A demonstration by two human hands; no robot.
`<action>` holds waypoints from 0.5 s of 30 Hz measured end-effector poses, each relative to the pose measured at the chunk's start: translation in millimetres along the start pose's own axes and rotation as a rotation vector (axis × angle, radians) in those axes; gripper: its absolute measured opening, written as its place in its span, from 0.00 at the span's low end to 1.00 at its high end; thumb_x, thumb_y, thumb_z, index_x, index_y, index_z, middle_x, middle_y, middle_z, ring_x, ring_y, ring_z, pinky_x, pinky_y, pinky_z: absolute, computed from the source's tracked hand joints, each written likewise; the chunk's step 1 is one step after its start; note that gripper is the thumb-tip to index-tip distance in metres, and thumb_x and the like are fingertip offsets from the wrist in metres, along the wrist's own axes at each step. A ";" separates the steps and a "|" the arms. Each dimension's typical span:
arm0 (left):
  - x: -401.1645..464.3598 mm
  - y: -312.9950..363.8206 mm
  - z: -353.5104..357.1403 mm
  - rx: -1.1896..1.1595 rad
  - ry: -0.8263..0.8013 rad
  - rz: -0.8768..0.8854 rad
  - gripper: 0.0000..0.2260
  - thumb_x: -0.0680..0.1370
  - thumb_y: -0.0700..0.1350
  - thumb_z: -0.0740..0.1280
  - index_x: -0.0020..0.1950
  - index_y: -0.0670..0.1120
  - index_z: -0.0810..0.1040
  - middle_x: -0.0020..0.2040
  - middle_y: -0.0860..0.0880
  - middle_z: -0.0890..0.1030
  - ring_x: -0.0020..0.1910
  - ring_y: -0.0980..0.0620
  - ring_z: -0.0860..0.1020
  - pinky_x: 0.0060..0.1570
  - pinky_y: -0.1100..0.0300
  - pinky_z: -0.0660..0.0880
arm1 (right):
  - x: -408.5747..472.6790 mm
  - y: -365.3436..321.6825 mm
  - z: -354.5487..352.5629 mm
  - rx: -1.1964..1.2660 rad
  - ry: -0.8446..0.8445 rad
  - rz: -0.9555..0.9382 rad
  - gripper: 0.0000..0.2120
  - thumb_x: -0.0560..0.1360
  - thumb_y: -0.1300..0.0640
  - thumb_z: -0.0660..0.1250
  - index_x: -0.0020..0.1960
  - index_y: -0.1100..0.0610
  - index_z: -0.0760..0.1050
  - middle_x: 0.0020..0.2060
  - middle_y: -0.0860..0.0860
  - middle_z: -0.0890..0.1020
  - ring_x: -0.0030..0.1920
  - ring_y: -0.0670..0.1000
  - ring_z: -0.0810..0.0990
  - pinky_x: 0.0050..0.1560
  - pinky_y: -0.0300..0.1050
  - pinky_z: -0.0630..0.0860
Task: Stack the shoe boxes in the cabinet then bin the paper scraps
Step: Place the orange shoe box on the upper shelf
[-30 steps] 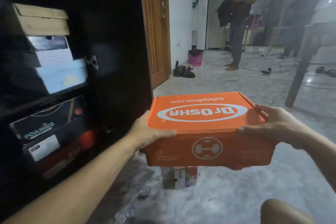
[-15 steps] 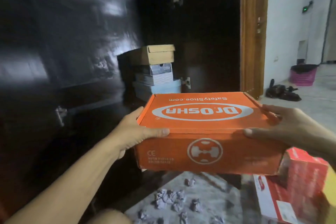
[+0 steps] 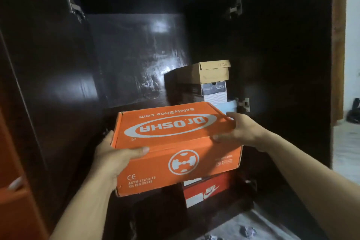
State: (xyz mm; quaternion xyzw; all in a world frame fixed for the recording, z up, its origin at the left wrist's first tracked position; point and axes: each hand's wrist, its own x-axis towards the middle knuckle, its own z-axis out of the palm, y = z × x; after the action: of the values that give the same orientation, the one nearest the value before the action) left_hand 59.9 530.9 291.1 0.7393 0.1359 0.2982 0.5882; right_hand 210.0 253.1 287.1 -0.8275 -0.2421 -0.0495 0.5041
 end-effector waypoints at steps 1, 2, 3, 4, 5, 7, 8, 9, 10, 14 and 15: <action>7.1 -8.2 1.6 -0.014 0.033 -0.017 0.22 0.61 0.37 0.81 0.45 0.54 0.75 0.44 0.49 0.82 0.43 0.47 0.80 0.41 0.53 0.75 | 12.0 5.2 6.9 -0.004 -0.008 0.001 0.31 0.59 0.52 0.84 0.56 0.57 0.76 0.47 0.51 0.84 0.44 0.49 0.84 0.43 0.42 0.81; 12.0 -15.9 4.1 -0.026 0.054 -0.030 0.23 0.61 0.37 0.81 0.47 0.54 0.76 0.45 0.48 0.82 0.44 0.45 0.81 0.44 0.50 0.76 | 22.4 10.5 13.1 -0.005 -0.016 0.006 0.32 0.58 0.52 0.84 0.57 0.57 0.76 0.48 0.52 0.84 0.44 0.50 0.84 0.45 0.44 0.82; 17.2 -23.0 6.5 -0.038 0.074 -0.040 0.25 0.60 0.37 0.81 0.50 0.54 0.77 0.46 0.47 0.83 0.45 0.44 0.81 0.46 0.47 0.77 | 31.3 15.7 18.7 0.000 -0.021 0.008 0.32 0.57 0.51 0.84 0.57 0.57 0.76 0.48 0.53 0.84 0.45 0.51 0.84 0.47 0.46 0.82; 22.3 -29.3 8.9 -0.041 0.092 -0.049 0.27 0.60 0.37 0.81 0.54 0.52 0.77 0.47 0.47 0.83 0.46 0.43 0.81 0.47 0.46 0.78 | 39.0 20.8 23.2 0.012 -0.026 0.012 0.32 0.58 0.52 0.84 0.58 0.58 0.76 0.49 0.55 0.84 0.46 0.52 0.84 0.49 0.48 0.82; 25.6 -33.2 11.5 -0.045 0.116 -0.057 0.29 0.60 0.37 0.81 0.57 0.51 0.76 0.48 0.46 0.83 0.45 0.43 0.81 0.46 0.46 0.78 | 45.4 24.0 27.4 0.018 -0.031 0.008 0.32 0.58 0.53 0.84 0.58 0.59 0.76 0.50 0.56 0.84 0.46 0.53 0.84 0.49 0.48 0.82; 36.3 -41.7 14.8 -0.070 0.163 -0.056 0.30 0.61 0.37 0.81 0.59 0.50 0.75 0.47 0.47 0.82 0.44 0.44 0.81 0.43 0.48 0.78 | 57.3 27.3 34.7 0.017 -0.022 0.009 0.35 0.59 0.54 0.84 0.61 0.60 0.74 0.52 0.55 0.83 0.48 0.53 0.83 0.49 0.44 0.81; 41.1 -45.6 16.7 -0.086 0.178 -0.048 0.30 0.62 0.38 0.81 0.60 0.50 0.74 0.48 0.47 0.81 0.43 0.46 0.80 0.40 0.51 0.77 | 62.4 27.4 38.4 0.018 -0.013 0.013 0.37 0.59 0.54 0.84 0.64 0.60 0.72 0.53 0.54 0.81 0.50 0.53 0.82 0.49 0.43 0.80; 46.3 -48.8 18.5 -0.101 0.194 -0.040 0.31 0.63 0.38 0.81 0.62 0.50 0.73 0.48 0.47 0.81 0.42 0.47 0.80 0.38 0.54 0.76 | 67.9 27.3 42.0 0.018 -0.002 0.020 0.40 0.60 0.55 0.83 0.66 0.60 0.70 0.54 0.52 0.79 0.52 0.53 0.81 0.51 0.43 0.79; 52.5 -52.4 20.1 -0.113 0.211 -0.028 0.31 0.63 0.38 0.80 0.62 0.50 0.73 0.49 0.48 0.81 0.42 0.48 0.79 0.36 0.56 0.75 | 73.1 26.6 45.2 0.016 0.009 0.023 0.41 0.60 0.55 0.83 0.68 0.59 0.68 0.55 0.51 0.78 0.54 0.53 0.80 0.53 0.45 0.78; 78.2 -61.9 31.8 -0.013 0.336 0.034 0.28 0.63 0.45 0.81 0.60 0.50 0.75 0.52 0.48 0.80 0.49 0.46 0.79 0.48 0.49 0.77 | 93.4 27.8 55.4 0.021 0.073 0.010 0.37 0.62 0.48 0.81 0.66 0.58 0.73 0.57 0.53 0.80 0.54 0.54 0.80 0.55 0.47 0.79; 84.9 -63.5 35.8 0.096 0.407 0.084 0.28 0.63 0.49 0.80 0.61 0.48 0.76 0.56 0.47 0.80 0.54 0.44 0.79 0.54 0.46 0.76 | 97.4 26.4 58.8 -0.019 0.124 0.002 0.35 0.64 0.46 0.80 0.66 0.58 0.74 0.57 0.54 0.80 0.54 0.54 0.80 0.54 0.46 0.77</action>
State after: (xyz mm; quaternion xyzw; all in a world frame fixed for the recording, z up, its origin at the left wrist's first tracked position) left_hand 157.6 566.8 249.9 0.6960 0.2348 0.4587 0.5000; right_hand 297.8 327.8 268.8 -0.8279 -0.2090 -0.1023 0.5103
